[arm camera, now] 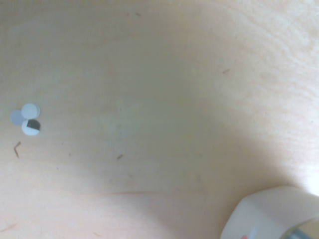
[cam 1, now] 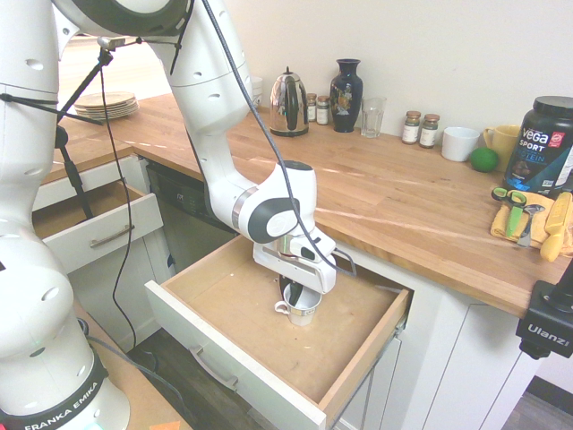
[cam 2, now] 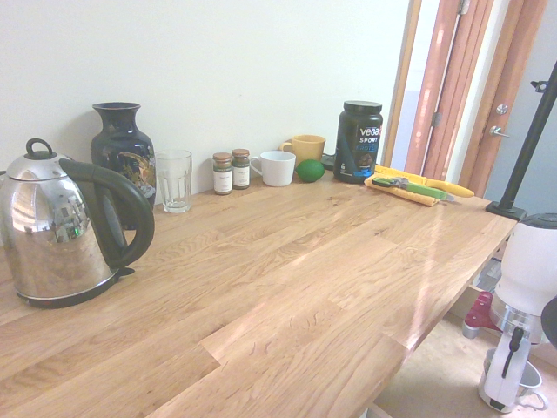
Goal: Put cup in the drawer
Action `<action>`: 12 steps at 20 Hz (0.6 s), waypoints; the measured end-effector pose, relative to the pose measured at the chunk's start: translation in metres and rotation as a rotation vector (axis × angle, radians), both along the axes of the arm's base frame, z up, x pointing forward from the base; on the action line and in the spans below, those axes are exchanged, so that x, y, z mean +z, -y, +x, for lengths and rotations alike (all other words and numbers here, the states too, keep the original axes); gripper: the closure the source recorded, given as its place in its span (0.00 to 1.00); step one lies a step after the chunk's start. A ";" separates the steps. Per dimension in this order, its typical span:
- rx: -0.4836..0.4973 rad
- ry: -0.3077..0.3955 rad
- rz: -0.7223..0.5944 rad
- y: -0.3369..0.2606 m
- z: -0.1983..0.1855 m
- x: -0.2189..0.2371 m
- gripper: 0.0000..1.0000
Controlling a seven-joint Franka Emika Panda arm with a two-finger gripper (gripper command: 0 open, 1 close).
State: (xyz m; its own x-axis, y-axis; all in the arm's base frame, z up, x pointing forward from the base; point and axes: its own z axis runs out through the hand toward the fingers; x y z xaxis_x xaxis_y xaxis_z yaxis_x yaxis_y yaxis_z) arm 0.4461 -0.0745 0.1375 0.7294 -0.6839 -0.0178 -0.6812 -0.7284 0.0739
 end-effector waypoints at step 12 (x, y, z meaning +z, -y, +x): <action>-0.018 0.020 -0.001 0.005 0.002 0.006 0.00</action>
State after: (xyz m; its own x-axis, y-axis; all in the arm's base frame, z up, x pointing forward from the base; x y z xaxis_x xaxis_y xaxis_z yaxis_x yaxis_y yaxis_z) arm 0.4482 -0.0799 0.1431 0.7168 -0.6972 -0.0028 -0.6958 -0.7156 0.0610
